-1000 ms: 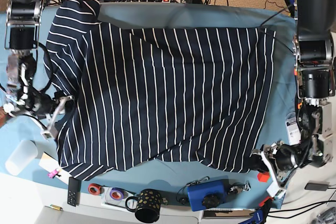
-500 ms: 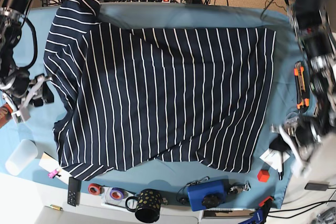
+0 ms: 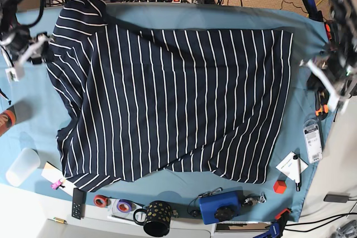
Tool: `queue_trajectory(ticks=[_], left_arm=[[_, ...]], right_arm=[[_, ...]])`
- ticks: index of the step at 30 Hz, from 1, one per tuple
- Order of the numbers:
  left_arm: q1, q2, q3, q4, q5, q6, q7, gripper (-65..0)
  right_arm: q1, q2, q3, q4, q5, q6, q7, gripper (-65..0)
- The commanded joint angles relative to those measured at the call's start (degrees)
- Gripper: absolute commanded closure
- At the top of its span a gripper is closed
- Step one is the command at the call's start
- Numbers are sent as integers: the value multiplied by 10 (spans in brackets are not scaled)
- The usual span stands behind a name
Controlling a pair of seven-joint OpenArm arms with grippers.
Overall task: Layout the t-shirt on the table in an organized manner, then fold the t-shirt properly
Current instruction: 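Move both grippers to the shirt's collar-side corners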
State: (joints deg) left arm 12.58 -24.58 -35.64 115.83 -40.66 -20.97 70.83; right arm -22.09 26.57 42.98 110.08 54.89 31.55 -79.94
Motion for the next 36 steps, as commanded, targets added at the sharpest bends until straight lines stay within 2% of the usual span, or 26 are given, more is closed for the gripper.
queue_trajectory(ticks=[1,4,8,10,13,15,17,19,26,29,32,36], left_arm=[[14,-11,-29,16,-13,0,-8,-114],[63,-11,-112,32,-40,-1,-8,-114],[101,-11,-209,33,-83,-31,-8,-114],[108,-11,-242,33,-98,-35,-7,-114],[115,-11,-271,33,-110,-42,-4,-114],[115,-11,-279,33,-124,-46,7,-114],[115,-11,-279,33,-134,-46,10,-114],[115,-11,-279,33,-136,-46,10,-114],[115,-11,-279,33,-136,-46,9,-114],[115,-11,-279,33,-136,-46,9,-114],[115,-10,-279,33,-136,-46,7,-114],[115,-10,-279,33,-136,-46,7,-114]], right_arm=[[-10,5,19,8,16,4,-1,-240],[-44,-16,48,8,19,13,-1,-240],[-76,-31,55,8,14,14,-1,-240],[-78,-37,55,8,-9,29,-1,-240],[-77,-45,55,8,-14,46,-1,-241],[-79,-45,54,8,-23,79,-1,-266],[-92,-45,54,8,-45,84,-1,-325],[-112,-45,54,8,-52,84,-1,-354],[-143,-56,54,7,-54,84,1,-354],[-139,-59,51,-17,-60,66,48,-354],[-119,-59,42,-69,-63,60,50,-354],[-80,-59,39,-138,-19,68,44,-354]])
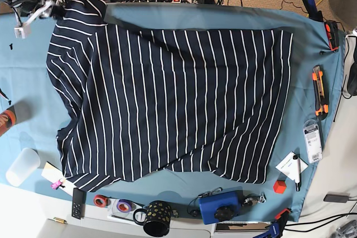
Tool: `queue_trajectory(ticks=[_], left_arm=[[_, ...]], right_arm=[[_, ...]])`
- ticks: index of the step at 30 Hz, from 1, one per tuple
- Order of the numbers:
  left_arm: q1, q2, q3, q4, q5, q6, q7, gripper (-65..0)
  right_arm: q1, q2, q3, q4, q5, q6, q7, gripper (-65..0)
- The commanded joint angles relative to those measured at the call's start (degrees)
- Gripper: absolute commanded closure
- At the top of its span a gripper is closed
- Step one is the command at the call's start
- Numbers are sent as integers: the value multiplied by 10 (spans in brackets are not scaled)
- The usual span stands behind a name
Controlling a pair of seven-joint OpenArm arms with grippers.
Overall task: Layout the t-shirt on the table in an organized manner, then fold the t-shirt properly
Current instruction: 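Move both grippers to the shirt's collar-side corners, then grasp the two collar-side corners of the shirt with both grippers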
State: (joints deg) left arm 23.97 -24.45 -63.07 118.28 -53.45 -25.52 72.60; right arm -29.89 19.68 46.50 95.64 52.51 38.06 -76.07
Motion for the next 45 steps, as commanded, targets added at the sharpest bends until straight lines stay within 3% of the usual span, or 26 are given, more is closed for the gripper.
queue_trajectory(ticks=[1,9,12,19,30,36,41,45], left_arm=[[1,-11,-4,9,-8,0,-11,-114],[0,-11,-4,9,-10,0,-21,-114],[0,-11,-4,9,-23,-2,-21,-114],[0,-11,-4,9,-23,-13,-21,-114],[0,-9,-4,9,-40,-14,-14,-118],[15,53,-4,8,-93,-14,-10,-359],[31,108,27,5,-109,-13,5,-365],[30,124,97,-32,-139,-14,7,-365]], right_arm=[[7,9,3,-2,21,12,0,-354],[40,6,1,-8,40,19,-32,-354],[40,-9,-8,-8,46,18,-39,-354],[40,-47,-30,-8,156,19,-39,-354],[40,-48,-60,-8,158,19,-39,-352],[40,-46,-64,-8,158,19,-39,-352],[40,-46,-64,-8,158,19,-39,-352],[40,-46,-64,-8,158,19,-39,-352]])
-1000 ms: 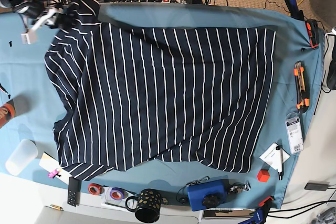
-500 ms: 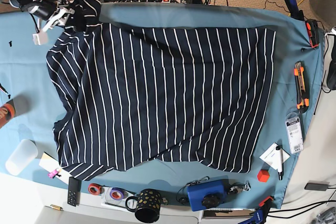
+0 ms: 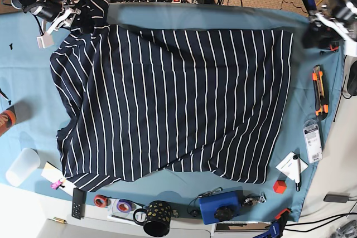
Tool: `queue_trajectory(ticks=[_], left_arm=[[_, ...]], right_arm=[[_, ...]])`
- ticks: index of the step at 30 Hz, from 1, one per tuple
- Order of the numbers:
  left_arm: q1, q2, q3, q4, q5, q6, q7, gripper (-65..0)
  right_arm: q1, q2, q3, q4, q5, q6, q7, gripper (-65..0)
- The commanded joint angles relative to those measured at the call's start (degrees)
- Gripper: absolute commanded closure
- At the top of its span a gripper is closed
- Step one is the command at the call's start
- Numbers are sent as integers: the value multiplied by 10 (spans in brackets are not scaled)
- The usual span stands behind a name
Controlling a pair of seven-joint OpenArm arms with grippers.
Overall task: Layout the t-shirt on the table in an organized manner, then fold the t-shirt properly
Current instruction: 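Grasp the two collar-side corners of the shirt with both grippers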
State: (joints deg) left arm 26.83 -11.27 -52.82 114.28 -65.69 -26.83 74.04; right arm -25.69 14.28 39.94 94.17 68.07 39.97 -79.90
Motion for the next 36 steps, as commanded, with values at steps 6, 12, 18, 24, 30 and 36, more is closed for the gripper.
queue_trajectory(ticks=[6,12,18,24,30,36], left_arm=[[0,-8,95,-29,56,13,-45,-365],[0,-8,115,-68,92,30,-66,-365],[-3,-8,115,-126,72,13,-79,-365],[-18,-5,115,-132,48,0,-78,-308],[-45,23,115,-132,61,18,-67,-203],[-49,27,114,-132,92,37,-68,-57]], right_arm=[[-2,10,2,6,-9,0,-1,-352],[-2,10,2,6,-31,0,-1,-352],[-2,10,2,6,-30,0,-1,-352],[-2,10,2,6,-30,0,-1,-352],[-2,10,2,6,-30,0,-1,-352],[-2,14,3,7,-32,0,-1,-205]])
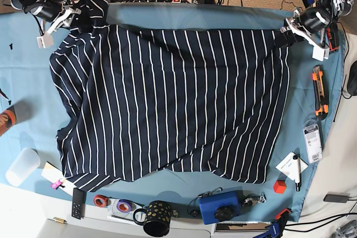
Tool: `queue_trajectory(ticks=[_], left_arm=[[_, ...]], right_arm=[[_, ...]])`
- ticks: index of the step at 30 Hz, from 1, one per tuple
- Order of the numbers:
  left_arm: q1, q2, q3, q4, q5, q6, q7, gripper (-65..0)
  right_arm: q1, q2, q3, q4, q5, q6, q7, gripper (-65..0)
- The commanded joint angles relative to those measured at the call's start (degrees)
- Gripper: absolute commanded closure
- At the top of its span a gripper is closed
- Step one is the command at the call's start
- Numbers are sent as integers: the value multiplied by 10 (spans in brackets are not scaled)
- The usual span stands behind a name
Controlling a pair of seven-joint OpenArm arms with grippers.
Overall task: Layout the t-shirt on the table in an organized manner, then fold the t-shirt properly
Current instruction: 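Grasp the two collar-side corners of the shirt with both grippers, then lift the collar edge with both grippers and fold it toward the hem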
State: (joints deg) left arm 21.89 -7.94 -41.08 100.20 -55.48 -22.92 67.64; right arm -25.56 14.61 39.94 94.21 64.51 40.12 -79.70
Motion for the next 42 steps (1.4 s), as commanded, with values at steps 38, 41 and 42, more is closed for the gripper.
queue_trajectory(ticks=[38,41,42], left_arm=[[67,-35,-146,179,-102,-56,60,0],[80,-35,-146,182,-101,-56,59,0],[80,-35,-146,182,-102,-56,60,0]], right_arm=[[-138,115,300,179,199,-1,-3,0],[-155,112,303,191,200,-1,-3,0],[-152,110,303,192,203,-1,-3,0]])
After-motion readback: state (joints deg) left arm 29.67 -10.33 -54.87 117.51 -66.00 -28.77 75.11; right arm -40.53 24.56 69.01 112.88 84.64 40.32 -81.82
